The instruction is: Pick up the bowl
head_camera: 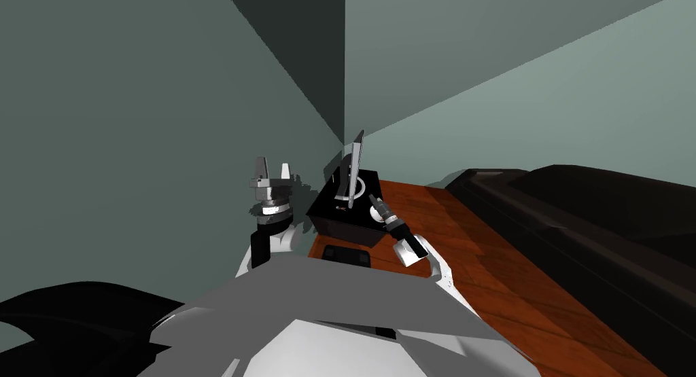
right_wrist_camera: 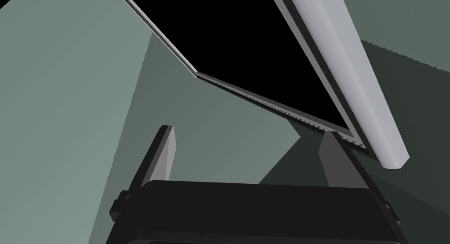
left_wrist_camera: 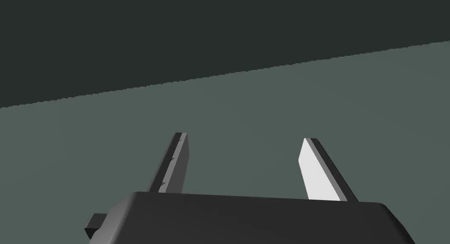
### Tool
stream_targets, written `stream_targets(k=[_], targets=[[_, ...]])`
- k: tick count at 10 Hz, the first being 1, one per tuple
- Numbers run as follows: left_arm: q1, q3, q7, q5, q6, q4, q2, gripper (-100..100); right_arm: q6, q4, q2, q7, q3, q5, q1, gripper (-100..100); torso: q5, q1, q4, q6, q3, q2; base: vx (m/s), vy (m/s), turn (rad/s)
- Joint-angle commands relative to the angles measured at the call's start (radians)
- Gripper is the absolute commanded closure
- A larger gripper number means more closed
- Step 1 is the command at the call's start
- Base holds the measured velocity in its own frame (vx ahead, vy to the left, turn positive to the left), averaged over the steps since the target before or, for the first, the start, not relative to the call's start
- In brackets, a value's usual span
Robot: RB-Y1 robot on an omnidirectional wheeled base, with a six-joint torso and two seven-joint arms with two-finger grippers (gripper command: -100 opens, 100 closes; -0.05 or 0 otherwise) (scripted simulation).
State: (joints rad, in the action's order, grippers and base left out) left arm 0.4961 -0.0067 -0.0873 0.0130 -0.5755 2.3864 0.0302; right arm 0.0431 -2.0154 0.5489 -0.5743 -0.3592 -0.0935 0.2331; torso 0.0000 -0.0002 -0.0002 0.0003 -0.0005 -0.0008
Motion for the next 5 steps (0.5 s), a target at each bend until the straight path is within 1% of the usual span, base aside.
stream_targets(k=[1,2,3,4,5], targets=[[0.0,0.0,0.0,0.0,0.0,0.0,0.0,0,-0.032,0.017,0.009,-0.023,-0.02,0.0,-0.003,-100,0.0,0.0,0.0,0.0,0.0,0.0,0.002,-0.002,0.11],[0.0,0.0,0.0,0.0,0.0,0.0,0.0,0,-0.07,0.052,0.042,-0.055,-0.051,-0.01,-0.016,-100,0.0,0.0,0.0,0.001,0.0,0.0,0.002,0.004,0.218],[0.0,0.0,0.0,0.0,0.0,0.0,0.0,0,-0.079,0.052,0.042,-0.055,-0.051,-0.01,-0.016,-100,0.0,0.0,0.0,0.0,0.0,0.0,0.001,-0.001,0.134],[0.0,0.0,0.0,0.0,0.0,0.0,0.0,0,-0.122,0.087,0.073,-0.087,-0.082,-0.019,-0.029,-100,0.0,0.0,0.0,0.0,0.0,0.0,0.002,0.005,0.267],[0.0,0.0,0.0,0.0,0.0,0.0,0.0,0,-0.126,0.088,0.073,-0.087,-0.082,-0.019,-0.029,-100,0.0,0.001,0.0,0.0,0.0,0.0,0.003,-0.002,0.121]])
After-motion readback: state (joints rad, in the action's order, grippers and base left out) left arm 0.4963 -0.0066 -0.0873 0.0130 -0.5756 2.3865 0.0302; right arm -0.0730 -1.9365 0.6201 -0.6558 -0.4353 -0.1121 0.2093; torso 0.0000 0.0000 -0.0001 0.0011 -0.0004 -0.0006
